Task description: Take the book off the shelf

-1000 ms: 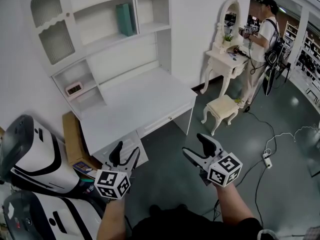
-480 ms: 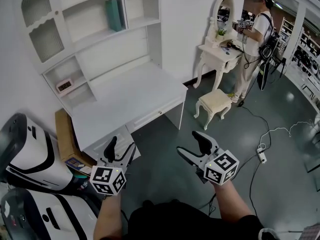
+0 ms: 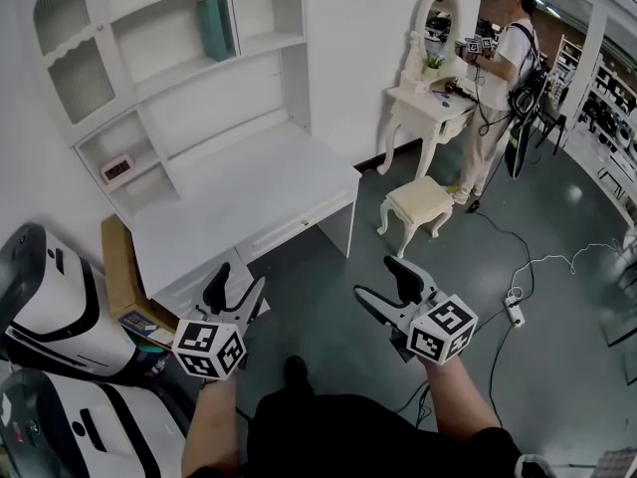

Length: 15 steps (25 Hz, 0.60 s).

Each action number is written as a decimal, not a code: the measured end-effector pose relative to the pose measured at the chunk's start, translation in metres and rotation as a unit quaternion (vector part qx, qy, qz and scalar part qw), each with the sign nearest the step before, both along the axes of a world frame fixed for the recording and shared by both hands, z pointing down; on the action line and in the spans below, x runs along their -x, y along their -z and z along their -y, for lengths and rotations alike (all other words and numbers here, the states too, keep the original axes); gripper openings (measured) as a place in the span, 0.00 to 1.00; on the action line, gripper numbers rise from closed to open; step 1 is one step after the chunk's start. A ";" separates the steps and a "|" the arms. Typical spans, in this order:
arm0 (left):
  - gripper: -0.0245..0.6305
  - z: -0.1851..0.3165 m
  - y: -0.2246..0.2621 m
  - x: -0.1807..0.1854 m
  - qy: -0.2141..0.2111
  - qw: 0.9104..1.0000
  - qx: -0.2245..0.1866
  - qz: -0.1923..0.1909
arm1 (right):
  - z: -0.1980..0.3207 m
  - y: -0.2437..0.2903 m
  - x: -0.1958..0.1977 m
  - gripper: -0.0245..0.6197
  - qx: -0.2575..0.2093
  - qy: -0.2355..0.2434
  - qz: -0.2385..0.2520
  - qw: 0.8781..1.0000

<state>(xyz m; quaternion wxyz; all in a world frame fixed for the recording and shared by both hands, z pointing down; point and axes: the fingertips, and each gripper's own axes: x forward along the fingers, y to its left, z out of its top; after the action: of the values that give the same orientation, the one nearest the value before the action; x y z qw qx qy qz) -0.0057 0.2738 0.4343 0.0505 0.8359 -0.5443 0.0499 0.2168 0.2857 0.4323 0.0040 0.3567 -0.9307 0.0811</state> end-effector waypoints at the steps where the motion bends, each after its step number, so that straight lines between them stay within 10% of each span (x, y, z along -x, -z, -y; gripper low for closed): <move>1: 0.49 0.005 -0.001 -0.002 -0.001 1.000 0.001 0.000 | 0.005 -0.002 -0.002 0.58 0.004 -0.002 0.001 1.000; 15: 0.49 0.112 -0.028 0.005 -0.015 0.999 0.038 -0.014 | 0.101 -0.025 0.009 0.58 0.042 -0.006 -0.007 0.999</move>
<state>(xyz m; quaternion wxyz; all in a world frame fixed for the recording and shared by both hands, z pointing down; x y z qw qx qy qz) -0.0104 0.1615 0.4622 0.0892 0.8418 -0.5290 0.0593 0.2074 0.1848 0.4572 0.0247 0.3626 -0.9242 0.1176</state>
